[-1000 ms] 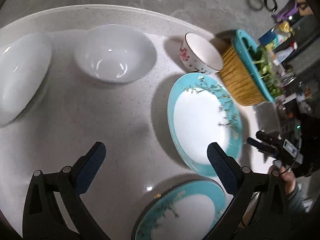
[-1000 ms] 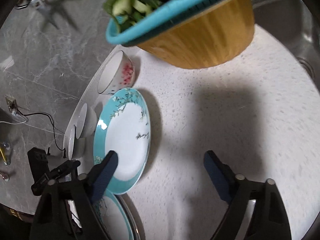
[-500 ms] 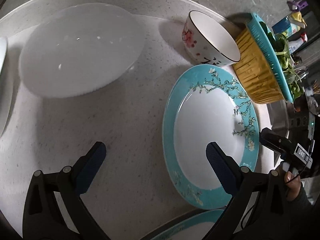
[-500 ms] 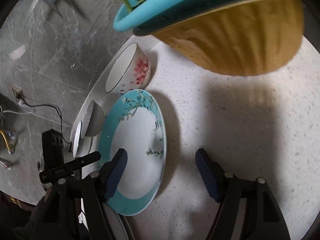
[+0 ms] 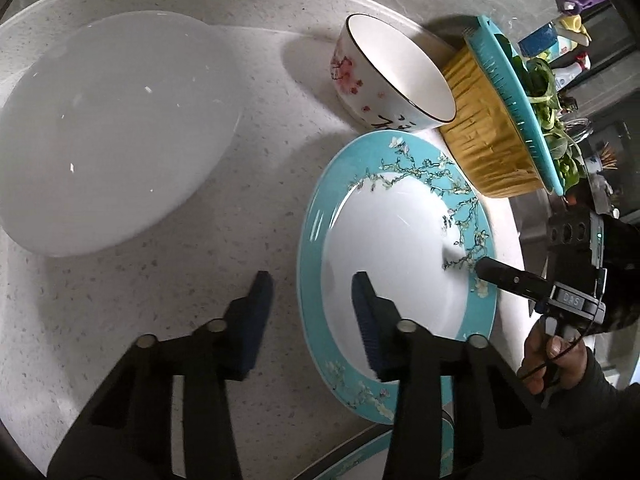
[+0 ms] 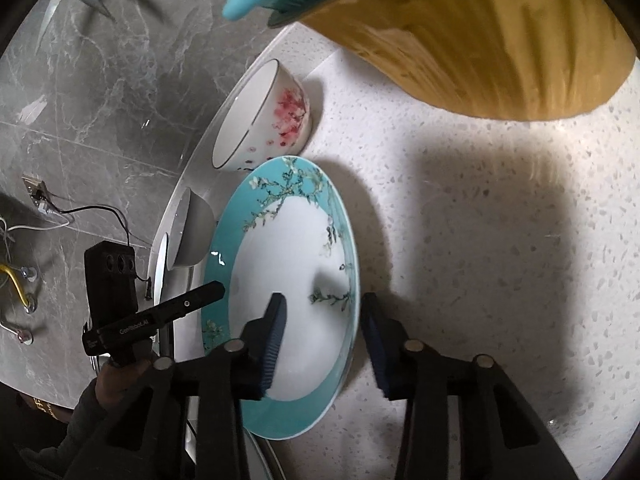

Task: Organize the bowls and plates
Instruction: 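Close both grippers on the rim of the large teal-rimmed plate, then lift the large teal-rimmed plate and carry it over the plate stack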

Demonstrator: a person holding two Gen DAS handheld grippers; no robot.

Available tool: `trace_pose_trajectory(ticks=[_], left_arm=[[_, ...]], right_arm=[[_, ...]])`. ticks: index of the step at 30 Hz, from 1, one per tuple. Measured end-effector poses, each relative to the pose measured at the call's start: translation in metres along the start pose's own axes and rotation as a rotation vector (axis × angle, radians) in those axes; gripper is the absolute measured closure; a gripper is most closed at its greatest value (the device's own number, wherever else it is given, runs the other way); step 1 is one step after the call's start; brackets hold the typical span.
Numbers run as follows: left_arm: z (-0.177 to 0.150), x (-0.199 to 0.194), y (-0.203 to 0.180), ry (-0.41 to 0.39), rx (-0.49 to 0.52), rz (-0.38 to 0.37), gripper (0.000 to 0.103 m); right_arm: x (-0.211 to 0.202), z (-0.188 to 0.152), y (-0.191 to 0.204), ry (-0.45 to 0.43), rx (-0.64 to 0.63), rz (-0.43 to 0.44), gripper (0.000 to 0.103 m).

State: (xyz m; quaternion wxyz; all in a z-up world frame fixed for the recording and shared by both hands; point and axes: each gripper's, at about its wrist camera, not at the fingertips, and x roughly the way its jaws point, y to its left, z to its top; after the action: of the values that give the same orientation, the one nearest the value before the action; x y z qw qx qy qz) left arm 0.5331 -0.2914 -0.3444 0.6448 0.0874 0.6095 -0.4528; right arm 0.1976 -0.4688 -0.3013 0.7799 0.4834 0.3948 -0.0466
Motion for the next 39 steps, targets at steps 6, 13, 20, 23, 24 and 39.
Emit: trace_pose_trajectory(ticks=[6, 13, 20, 23, 24, 39], left_arm=[[-0.001, 0.004, 0.004, 0.045, 0.002, -0.043, 0.083], [-0.001, 0.008, 0.006, 0.061, -0.013, -0.067, 0.092], [-0.004, 0.008, 0.007, 0.068, -0.036, -0.068, 0.094], [-0.006, 0.007, 0.007, 0.066, -0.04, -0.069, 0.094], [-0.006, 0.006, 0.008, 0.064, -0.041, -0.069, 0.094], [-0.003, -0.012, 0.001, 0.031, -0.042, -0.081, 0.094]], right_arm=[[0.003, 0.003, -0.001, 0.032, 0.027, -0.003, 0.073], [0.003, 0.007, -0.013, 0.059, 0.075, -0.014, 0.097], [0.003, 0.008, -0.013, 0.065, 0.088, -0.015, 0.097], [0.001, 0.008, -0.014, 0.065, 0.092, -0.017, 0.097], [0.001, 0.008, -0.015, 0.066, 0.094, -0.018, 0.097], [-0.009, 0.009, -0.009, 0.058, 0.121, -0.01, 0.096]])
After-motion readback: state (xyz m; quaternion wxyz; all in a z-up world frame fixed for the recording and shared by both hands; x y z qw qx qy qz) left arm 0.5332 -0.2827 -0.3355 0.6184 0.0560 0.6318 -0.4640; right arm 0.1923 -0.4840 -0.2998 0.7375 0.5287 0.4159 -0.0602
